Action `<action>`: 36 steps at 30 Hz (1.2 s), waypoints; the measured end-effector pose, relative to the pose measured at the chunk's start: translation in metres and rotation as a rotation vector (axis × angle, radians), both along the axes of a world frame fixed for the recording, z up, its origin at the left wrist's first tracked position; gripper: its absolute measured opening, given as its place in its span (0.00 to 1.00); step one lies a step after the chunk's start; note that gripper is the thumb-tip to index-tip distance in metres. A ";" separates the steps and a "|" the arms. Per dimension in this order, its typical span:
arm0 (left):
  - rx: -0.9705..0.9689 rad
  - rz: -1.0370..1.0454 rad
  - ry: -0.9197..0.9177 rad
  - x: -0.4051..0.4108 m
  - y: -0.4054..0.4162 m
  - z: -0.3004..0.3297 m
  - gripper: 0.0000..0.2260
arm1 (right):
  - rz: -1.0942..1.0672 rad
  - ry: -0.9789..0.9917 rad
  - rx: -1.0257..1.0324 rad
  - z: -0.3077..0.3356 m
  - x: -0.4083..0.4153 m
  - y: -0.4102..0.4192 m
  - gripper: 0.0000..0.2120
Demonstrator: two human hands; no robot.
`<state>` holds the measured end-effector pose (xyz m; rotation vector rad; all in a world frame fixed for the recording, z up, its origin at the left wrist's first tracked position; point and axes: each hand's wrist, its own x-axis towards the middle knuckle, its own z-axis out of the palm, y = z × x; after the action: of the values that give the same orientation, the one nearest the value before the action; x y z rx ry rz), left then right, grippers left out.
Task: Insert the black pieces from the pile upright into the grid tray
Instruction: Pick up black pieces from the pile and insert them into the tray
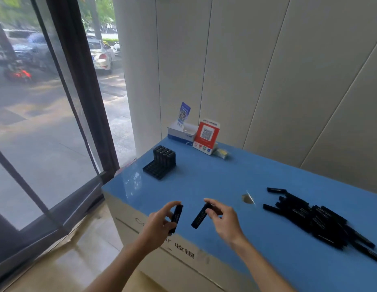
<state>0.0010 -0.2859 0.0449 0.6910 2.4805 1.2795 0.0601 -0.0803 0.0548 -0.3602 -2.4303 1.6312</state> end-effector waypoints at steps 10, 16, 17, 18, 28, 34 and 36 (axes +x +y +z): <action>0.006 0.075 0.012 -0.072 -0.047 -0.006 0.26 | -0.024 -0.017 0.025 -0.010 -0.076 -0.045 0.08; -0.037 0.111 0.031 -0.150 -0.058 -0.005 0.23 | 0.008 -0.003 0.041 -0.018 -0.156 -0.054 0.08; -0.044 0.119 0.038 -0.163 -0.059 -0.004 0.22 | 0.008 -0.002 0.046 -0.018 -0.169 -0.055 0.08; -0.054 0.123 0.043 -0.177 -0.058 -0.003 0.22 | 0.005 -0.002 0.052 -0.017 -0.181 -0.055 0.08; 0.030 0.108 0.065 -0.277 -0.042 -0.010 0.19 | -0.090 0.059 0.176 -0.033 -0.263 -0.047 0.13; 0.058 0.095 0.121 -0.319 -0.032 -0.019 0.16 | -0.176 0.105 0.238 -0.037 -0.292 -0.056 0.12; 0.067 0.093 0.166 -0.334 -0.031 -0.025 0.15 | -0.200 0.104 0.259 -0.039 -0.300 -0.063 0.10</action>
<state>-0.3326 -0.3168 0.0197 0.7330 2.6406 1.3975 -0.2401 -0.1431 0.0162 -0.4476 -2.3998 1.2069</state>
